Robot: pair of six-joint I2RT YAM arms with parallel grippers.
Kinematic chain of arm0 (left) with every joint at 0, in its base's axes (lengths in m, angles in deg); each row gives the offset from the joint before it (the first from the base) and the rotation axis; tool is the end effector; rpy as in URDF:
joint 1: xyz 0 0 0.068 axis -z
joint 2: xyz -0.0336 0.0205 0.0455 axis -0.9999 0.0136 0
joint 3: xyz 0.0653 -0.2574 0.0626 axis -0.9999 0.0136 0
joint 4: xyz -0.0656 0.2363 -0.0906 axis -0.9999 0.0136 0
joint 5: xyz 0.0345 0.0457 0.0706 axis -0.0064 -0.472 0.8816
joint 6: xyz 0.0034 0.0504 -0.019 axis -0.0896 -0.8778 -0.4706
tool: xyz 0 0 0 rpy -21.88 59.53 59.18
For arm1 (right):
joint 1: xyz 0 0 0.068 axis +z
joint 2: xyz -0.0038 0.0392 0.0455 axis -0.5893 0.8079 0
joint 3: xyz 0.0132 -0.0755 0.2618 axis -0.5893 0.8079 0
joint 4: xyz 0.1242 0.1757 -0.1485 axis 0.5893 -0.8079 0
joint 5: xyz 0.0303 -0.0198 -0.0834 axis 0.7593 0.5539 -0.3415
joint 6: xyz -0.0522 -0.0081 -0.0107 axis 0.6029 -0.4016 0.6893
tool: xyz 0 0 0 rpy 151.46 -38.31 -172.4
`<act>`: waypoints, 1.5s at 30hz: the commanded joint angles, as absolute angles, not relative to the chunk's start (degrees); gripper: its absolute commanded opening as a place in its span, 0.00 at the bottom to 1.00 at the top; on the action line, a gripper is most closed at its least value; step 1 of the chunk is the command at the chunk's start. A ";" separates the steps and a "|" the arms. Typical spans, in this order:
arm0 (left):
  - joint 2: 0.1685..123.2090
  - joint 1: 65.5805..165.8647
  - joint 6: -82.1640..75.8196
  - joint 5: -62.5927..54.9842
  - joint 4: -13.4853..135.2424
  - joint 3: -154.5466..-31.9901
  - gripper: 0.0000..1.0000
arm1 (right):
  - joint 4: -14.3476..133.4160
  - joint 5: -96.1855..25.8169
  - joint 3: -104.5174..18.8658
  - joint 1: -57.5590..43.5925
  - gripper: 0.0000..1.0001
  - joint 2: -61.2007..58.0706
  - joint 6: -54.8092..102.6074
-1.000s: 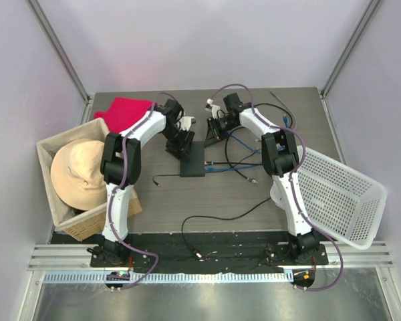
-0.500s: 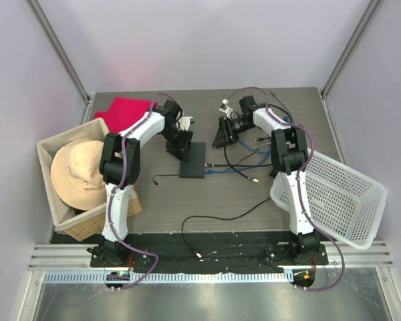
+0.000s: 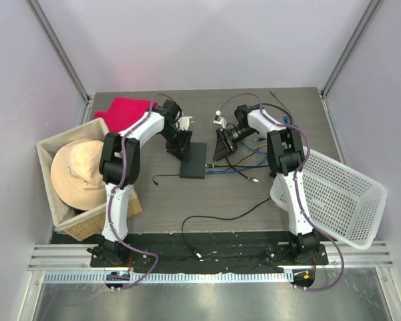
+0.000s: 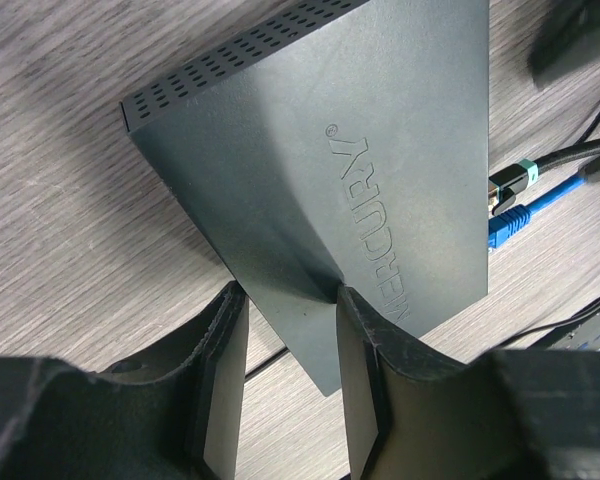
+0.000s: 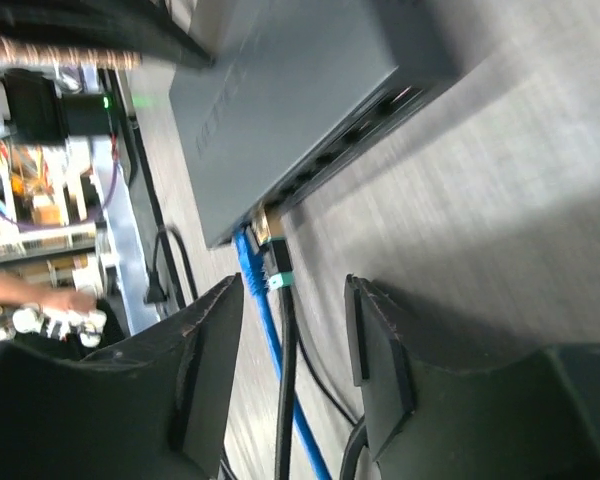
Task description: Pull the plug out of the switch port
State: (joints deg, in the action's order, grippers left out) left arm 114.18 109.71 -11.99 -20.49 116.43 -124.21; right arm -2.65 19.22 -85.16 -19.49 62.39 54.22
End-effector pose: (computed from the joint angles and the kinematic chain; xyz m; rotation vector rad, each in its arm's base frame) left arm 0.4176 -0.1720 0.1695 0.5209 2.9038 -0.7004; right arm 0.4530 0.1681 0.1161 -0.9072 2.4777 1.5837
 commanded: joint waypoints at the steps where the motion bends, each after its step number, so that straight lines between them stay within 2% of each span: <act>1: 117.24 110.40 -12.47 -19.27 115.10 -123.05 0.31 | -14.75 17.29 -87.96 -17.83 0.50 63.95 65.69; 20: 117.24 110.67 -12.55 -18.75 115.10 -122.88 0.30 | -12.56 14.84 -92.08 -14.32 0.52 68.61 63.59; 25: 117.41 110.58 -12.55 -18.66 115.28 -123.23 0.30 | -9.66 12.64 -91.91 -13.35 0.49 68.79 61.39; 33: 117.33 110.76 -12.64 -18.31 115.10 -123.14 0.30 | -4.93 7.98 -89.98 -12.38 0.39 68.44 57.18; 41: 117.33 110.93 -12.82 -18.22 115.10 -123.05 0.29 | -0.08 1.57 -88.39 -11.50 0.13 68.35 51.64; 45: 117.33 110.93 -12.82 -18.13 115.01 -123.14 0.29 | 0.36 -0.37 -87.78 -11.15 0.03 68.00 50.75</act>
